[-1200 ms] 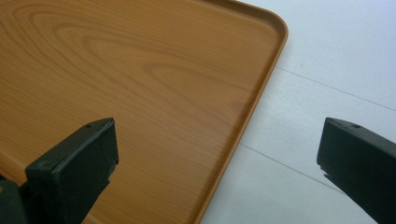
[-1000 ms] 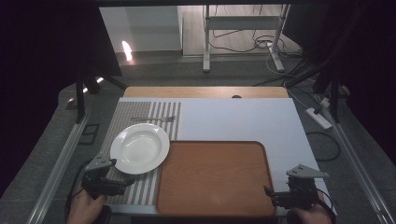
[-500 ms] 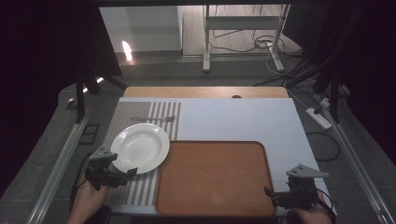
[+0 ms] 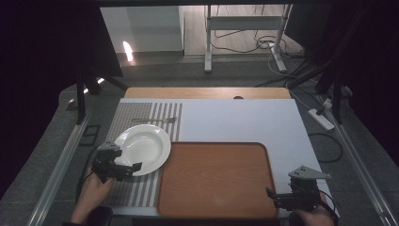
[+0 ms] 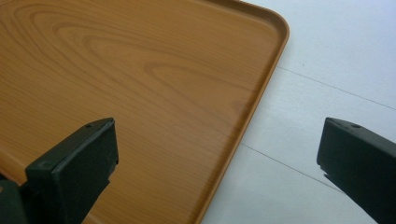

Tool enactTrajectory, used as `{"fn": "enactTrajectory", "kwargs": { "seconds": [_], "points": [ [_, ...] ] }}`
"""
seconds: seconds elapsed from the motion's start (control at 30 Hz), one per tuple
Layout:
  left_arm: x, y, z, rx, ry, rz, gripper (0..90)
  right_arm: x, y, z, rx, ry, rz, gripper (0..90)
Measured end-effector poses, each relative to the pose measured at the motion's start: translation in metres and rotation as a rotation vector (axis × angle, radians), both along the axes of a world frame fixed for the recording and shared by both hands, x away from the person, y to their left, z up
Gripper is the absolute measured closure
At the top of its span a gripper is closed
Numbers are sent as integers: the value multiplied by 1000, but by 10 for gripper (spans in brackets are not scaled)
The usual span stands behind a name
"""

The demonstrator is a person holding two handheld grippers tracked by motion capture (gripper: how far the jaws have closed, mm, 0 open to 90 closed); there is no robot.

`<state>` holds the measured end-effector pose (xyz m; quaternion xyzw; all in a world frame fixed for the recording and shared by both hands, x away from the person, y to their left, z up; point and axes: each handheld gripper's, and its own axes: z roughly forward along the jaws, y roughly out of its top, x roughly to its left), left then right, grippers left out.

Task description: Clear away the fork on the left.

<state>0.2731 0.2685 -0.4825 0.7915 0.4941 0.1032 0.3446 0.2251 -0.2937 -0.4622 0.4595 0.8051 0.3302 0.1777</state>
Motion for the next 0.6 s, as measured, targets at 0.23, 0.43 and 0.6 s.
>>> {"fn": "enactTrajectory", "kwargs": {
  "seconds": [0.23, 0.43, 0.6],
  "points": [
    [14, -4, 2, -15, 2, -13, 0, 0, 0, 0, 1, 1, 0, 0],
    [23, -5, 2, -26, 7, -13, 0, 0, 0, 0, 0, 1, 0, 0],
    [34, -6, 4, -19, 2, -21, 0, 0, 0, 0, 1, 0, 0, 0]
  ]
}}
